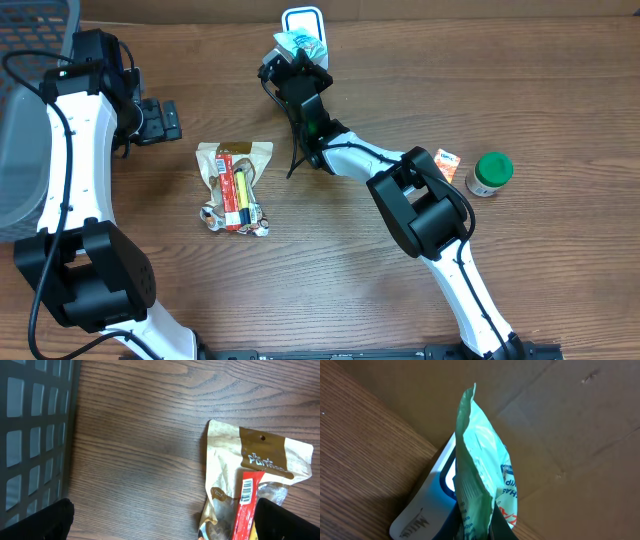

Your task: Scan the item barcode

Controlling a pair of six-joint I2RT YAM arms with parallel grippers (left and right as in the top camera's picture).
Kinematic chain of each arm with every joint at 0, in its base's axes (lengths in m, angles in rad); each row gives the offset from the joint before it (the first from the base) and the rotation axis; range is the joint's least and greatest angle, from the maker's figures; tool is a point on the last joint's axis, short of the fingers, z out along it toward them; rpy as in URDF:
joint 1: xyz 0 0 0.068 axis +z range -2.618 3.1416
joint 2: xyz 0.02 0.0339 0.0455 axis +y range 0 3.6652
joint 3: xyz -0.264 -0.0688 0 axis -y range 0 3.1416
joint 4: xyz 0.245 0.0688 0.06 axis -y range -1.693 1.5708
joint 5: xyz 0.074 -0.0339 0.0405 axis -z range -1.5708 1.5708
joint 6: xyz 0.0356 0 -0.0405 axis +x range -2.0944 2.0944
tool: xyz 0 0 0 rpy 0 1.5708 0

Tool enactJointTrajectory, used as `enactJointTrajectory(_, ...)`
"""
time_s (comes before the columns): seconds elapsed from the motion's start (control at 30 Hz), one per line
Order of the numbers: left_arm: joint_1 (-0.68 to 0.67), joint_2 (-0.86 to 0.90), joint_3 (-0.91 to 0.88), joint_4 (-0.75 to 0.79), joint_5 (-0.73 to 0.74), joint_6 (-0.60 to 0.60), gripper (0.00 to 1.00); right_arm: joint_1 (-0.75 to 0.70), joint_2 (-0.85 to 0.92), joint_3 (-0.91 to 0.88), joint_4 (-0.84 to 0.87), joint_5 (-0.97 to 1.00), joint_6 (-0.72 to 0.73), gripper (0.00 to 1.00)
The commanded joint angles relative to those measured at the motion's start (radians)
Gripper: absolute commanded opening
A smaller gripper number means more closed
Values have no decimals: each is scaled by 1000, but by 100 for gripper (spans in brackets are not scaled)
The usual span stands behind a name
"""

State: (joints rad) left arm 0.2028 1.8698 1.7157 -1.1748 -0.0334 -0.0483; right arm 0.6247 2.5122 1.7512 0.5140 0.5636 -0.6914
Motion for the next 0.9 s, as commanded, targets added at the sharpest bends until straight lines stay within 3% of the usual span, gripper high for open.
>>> enactJointTrajectory(0.0, -10, -19, 21, 2, 8, 15, 100, 5, 14, -8, -11, 42, 11, 4)
enactJointTrajectory(0.17, -10, -19, 21, 2, 8, 15, 100, 8, -60, -8, -17, 137, 31, 3)
enactJointTrajectory(0.3, -10, -19, 21, 2, 8, 15, 100, 14, -192, -8, -176, 147, 175, 4)
enactJointTrajectory(0.6, -10, -19, 21, 2, 8, 15, 100, -16, -531, -8, -928, -74, 728, 4)
enactJointTrajectory(0.87, -10, -19, 21, 2, 8, 15, 100, -116, -587, -22, -1570, -484, 773, 4)
